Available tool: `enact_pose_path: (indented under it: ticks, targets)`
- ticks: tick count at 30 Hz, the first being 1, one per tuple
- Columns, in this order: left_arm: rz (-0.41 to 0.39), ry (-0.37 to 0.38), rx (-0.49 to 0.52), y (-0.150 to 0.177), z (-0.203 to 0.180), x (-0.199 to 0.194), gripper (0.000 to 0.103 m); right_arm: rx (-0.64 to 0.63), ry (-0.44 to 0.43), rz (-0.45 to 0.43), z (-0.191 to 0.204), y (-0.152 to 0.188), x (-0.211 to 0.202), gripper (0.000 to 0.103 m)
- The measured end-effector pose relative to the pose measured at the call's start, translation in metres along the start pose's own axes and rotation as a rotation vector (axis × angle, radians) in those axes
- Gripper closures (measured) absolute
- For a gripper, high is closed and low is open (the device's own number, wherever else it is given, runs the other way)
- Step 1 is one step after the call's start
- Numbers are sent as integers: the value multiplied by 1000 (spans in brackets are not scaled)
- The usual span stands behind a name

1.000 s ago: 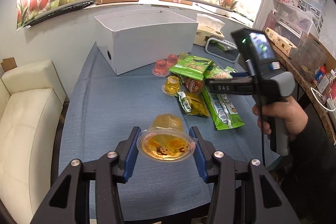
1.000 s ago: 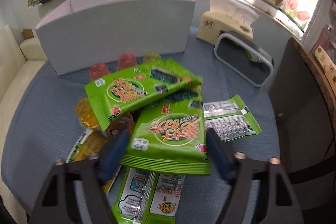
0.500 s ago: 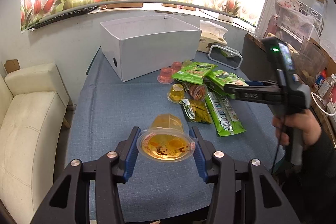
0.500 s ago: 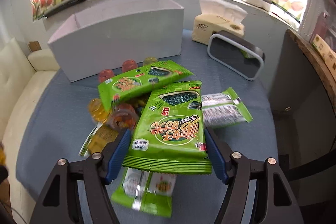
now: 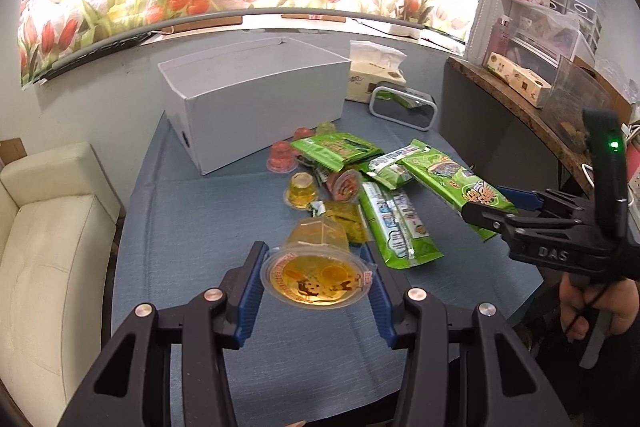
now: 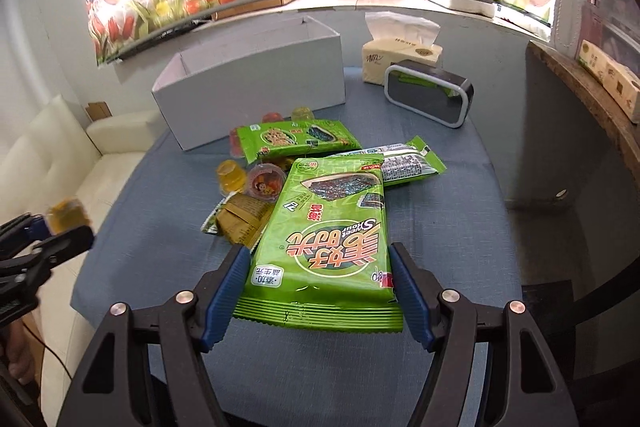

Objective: Organize snacks
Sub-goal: 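Carry the jelly cup and seaweed packet into the white box and release both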

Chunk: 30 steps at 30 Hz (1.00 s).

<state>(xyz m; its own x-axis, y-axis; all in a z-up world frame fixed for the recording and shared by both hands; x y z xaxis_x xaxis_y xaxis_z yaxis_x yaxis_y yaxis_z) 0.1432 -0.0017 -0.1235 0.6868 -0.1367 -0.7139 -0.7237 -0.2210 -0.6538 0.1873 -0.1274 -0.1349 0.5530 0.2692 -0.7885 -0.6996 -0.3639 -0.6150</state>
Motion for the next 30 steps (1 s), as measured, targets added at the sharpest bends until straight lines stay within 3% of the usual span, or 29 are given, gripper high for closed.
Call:
enact_pose_path:
  ticks: [8, 15, 23, 30]
  targets:
    - [-43, 10, 15, -35, -9, -3, 51, -11, -20, -80, 2, -39, -27, 28]
    - [-129, 31, -57, -113, 9, 3, 51, -105, -24, -167, 15, -110, -19, 28]
    - [-186, 13, -137, -214, 60, 44, 51, -167, -69, -202, 35, -207, 29, 28]
    - [-156, 28, -191, -268, 95, 106, 51, -159, -111, -155, 34, -265, 97, 28]
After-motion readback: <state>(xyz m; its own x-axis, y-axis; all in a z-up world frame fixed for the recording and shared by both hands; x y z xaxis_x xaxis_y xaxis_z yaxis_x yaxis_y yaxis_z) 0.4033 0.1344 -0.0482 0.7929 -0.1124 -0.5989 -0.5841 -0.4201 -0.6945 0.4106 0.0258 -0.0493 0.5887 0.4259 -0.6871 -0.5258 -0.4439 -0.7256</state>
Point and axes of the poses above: each gripper's, at about its wrist camera, not at the fingertips, and x roughly the way its jaws point, z to its left, y to its underside, the point moved 10 cm from there along x, roughly the way its jaws point, and after that the axes turned 11 degrees about -x, right-handed, at the moved point
